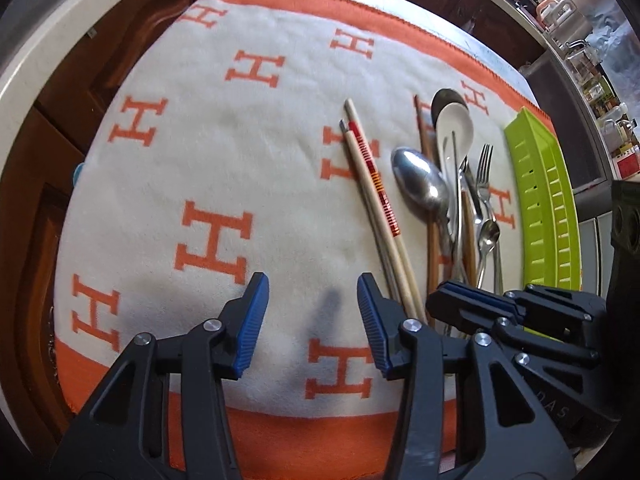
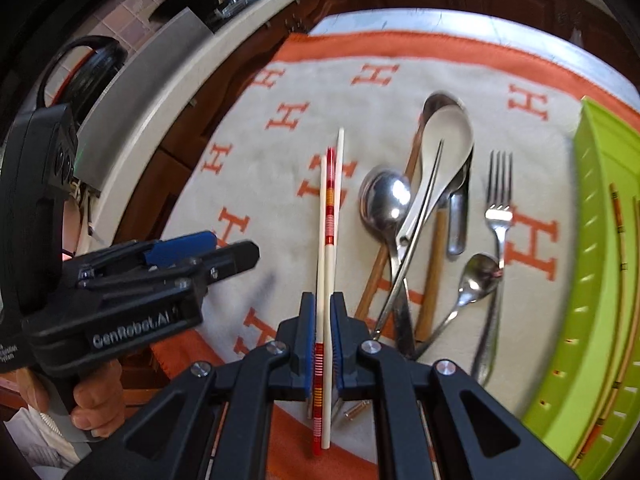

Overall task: Organize utensils
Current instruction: 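Grasp red-and-white striped chopsticks with the right gripper while the left grasps white chopsticks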

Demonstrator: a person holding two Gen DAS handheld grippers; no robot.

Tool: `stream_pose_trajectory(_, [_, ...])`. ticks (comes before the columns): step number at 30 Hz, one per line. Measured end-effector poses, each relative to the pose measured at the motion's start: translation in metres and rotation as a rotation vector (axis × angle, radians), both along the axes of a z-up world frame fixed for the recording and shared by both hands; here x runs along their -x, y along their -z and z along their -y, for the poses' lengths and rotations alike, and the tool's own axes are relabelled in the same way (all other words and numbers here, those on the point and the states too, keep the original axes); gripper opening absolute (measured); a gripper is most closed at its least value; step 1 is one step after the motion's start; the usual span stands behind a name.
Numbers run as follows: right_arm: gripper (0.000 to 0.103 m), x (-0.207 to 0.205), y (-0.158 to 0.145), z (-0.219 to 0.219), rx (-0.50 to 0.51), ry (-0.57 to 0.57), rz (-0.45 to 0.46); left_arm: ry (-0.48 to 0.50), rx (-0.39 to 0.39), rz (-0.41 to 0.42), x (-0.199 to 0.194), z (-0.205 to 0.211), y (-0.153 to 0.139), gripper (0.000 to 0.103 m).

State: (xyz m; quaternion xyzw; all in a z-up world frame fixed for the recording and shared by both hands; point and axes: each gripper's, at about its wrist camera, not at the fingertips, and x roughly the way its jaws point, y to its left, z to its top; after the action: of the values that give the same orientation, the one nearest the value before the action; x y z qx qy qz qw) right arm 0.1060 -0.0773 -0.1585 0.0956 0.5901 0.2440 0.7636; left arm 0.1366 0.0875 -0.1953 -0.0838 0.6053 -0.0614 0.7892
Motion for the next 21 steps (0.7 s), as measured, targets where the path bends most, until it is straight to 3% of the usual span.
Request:
stream_pose_trajectory(12, [0.008, -0.013, 0.025, -0.013, 0.006, -0.031, -0.064, 0.022, 0.059, -0.016, -0.008, -0.003, 0.012, 0.042])
stream_pose_trajectory(21, [0.01, -0.016, 0.034, -0.009, -0.053, -0.03, -0.087, 0.04, 0.073, -0.023, -0.013, 0.002, 0.015, 0.042])
